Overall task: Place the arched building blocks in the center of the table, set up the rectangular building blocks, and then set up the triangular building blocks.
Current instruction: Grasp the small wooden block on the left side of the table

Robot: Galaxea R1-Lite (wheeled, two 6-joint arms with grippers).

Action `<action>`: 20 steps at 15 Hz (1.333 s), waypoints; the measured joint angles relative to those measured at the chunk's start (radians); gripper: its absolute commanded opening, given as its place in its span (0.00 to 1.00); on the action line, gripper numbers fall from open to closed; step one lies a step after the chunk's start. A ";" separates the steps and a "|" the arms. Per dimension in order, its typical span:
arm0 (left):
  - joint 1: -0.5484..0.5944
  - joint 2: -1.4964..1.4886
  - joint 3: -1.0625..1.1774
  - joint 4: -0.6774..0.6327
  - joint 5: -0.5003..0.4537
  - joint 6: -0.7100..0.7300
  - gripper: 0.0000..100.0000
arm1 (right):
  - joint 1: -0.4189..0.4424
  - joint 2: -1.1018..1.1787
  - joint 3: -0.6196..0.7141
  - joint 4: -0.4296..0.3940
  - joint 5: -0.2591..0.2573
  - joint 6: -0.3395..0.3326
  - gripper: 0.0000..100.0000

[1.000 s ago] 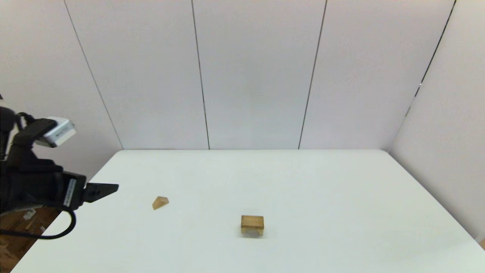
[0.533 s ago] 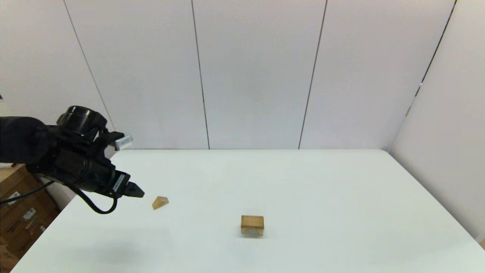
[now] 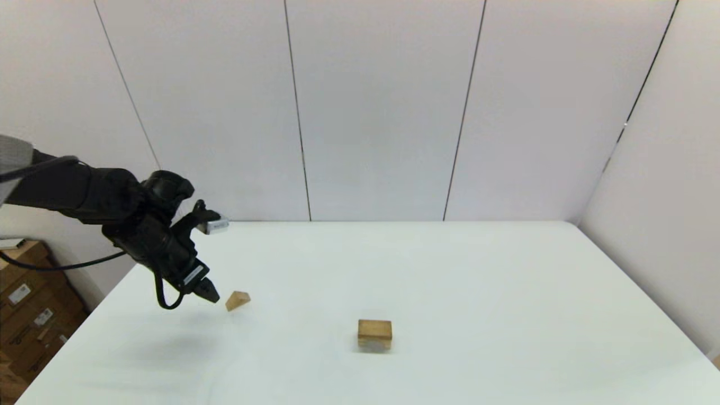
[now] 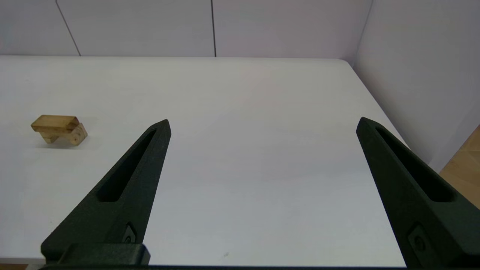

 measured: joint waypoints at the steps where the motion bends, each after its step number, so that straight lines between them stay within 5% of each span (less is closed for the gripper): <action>1: 0.002 0.040 -0.037 0.020 0.000 0.006 1.00 | 0.000 0.000 0.000 0.000 0.000 0.000 1.00; 20: -0.038 0.345 -0.370 0.219 -0.051 0.155 1.00 | 0.000 0.000 0.000 0.000 0.000 0.000 1.00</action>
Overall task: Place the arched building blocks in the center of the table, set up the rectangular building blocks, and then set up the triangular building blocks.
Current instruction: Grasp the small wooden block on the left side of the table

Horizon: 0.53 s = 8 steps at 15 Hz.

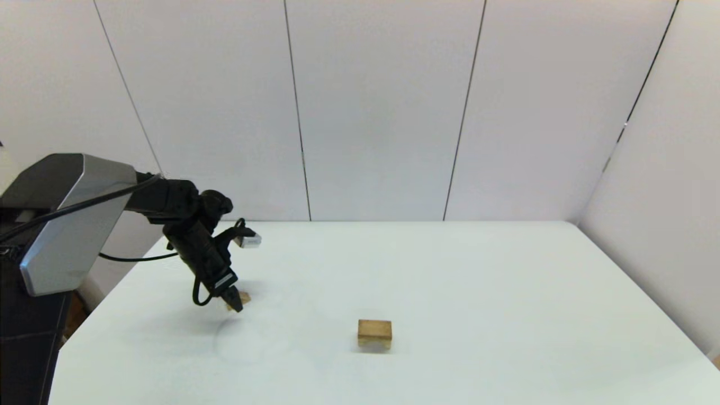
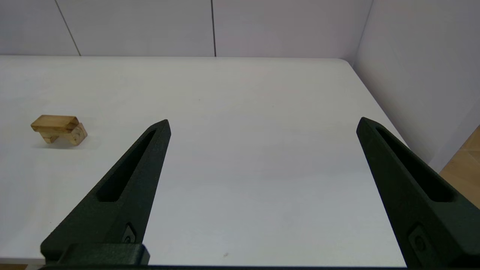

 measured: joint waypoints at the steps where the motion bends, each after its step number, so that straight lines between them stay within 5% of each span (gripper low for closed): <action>1: -0.004 0.011 -0.016 0.004 0.000 0.001 1.00 | 0.000 0.000 0.000 0.000 0.000 0.000 1.00; 8: -0.015 0.047 -0.069 0.025 0.002 0.003 1.00 | 0.000 0.000 0.000 0.000 0.000 0.000 1.00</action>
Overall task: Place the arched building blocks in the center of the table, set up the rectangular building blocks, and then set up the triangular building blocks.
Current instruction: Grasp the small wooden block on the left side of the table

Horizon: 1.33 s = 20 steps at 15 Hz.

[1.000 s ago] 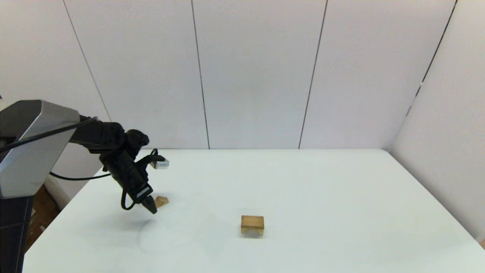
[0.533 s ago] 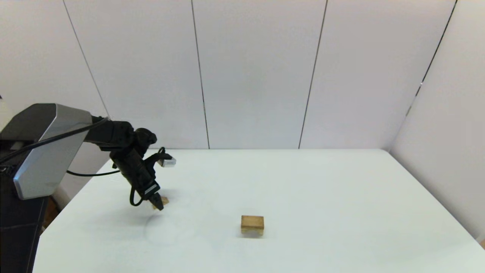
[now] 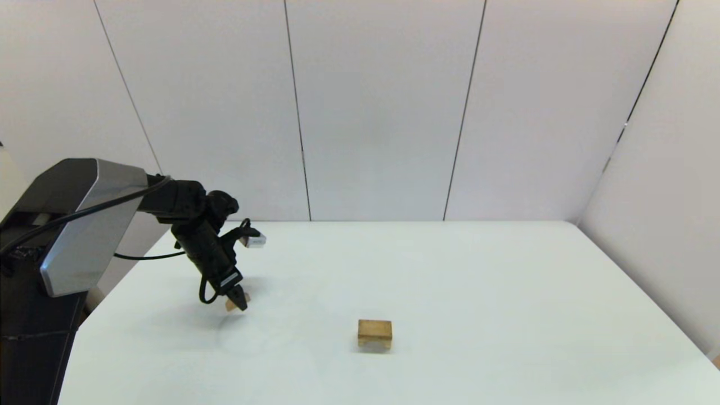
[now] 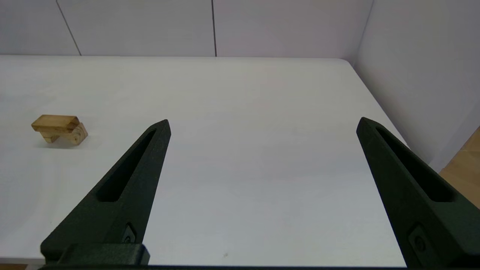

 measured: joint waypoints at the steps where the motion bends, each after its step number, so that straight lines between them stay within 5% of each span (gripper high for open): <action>1: 0.000 0.001 0.000 0.005 0.000 -0.001 1.00 | 0.000 0.000 0.000 0.000 0.000 0.000 1.00; 13: 0.000 0.036 -0.022 0.010 0.003 -0.005 1.00 | 0.000 0.000 0.000 0.000 0.000 0.000 1.00; 14: 0.000 0.037 -0.023 0.011 0.003 -0.006 0.00 | 0.000 0.000 0.000 0.000 0.000 0.000 1.00; 20: 0.000 0.044 -0.027 0.011 0.003 -0.013 0.00 | 0.000 0.000 0.000 0.000 0.000 0.000 1.00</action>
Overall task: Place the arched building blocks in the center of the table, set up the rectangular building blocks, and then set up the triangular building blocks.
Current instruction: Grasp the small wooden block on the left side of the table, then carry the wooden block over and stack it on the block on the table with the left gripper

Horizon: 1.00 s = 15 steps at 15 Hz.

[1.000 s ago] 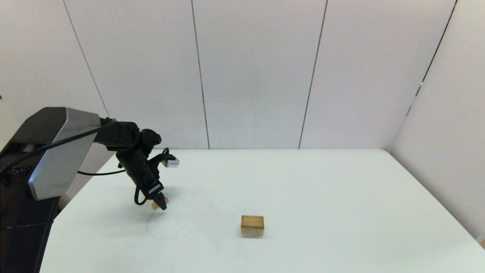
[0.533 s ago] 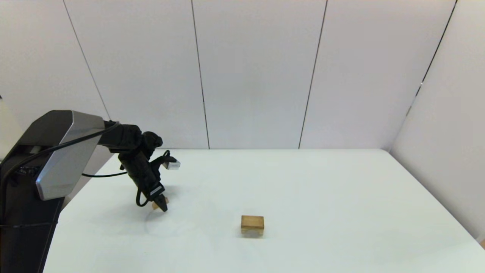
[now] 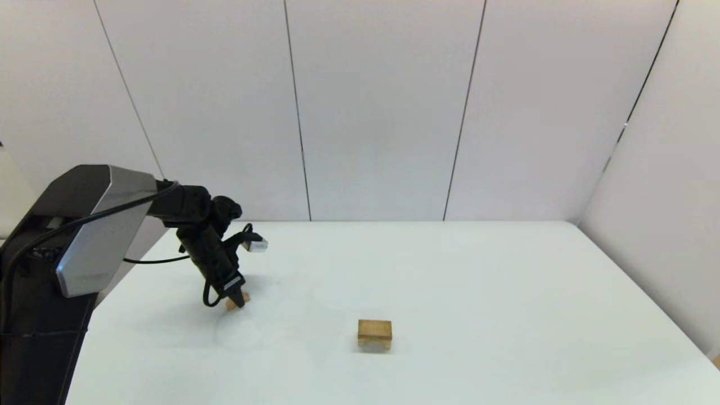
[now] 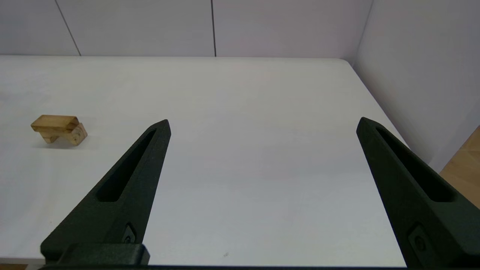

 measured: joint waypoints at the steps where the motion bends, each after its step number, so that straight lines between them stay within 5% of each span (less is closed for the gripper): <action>1: 0.000 0.000 -0.001 0.000 0.000 -0.002 0.00 | 0.000 0.000 0.000 0.000 0.000 0.000 1.00; 15: -0.059 -0.183 -0.009 0.142 -0.007 0.028 0.00 | 0.000 0.000 0.000 0.000 0.000 0.000 1.00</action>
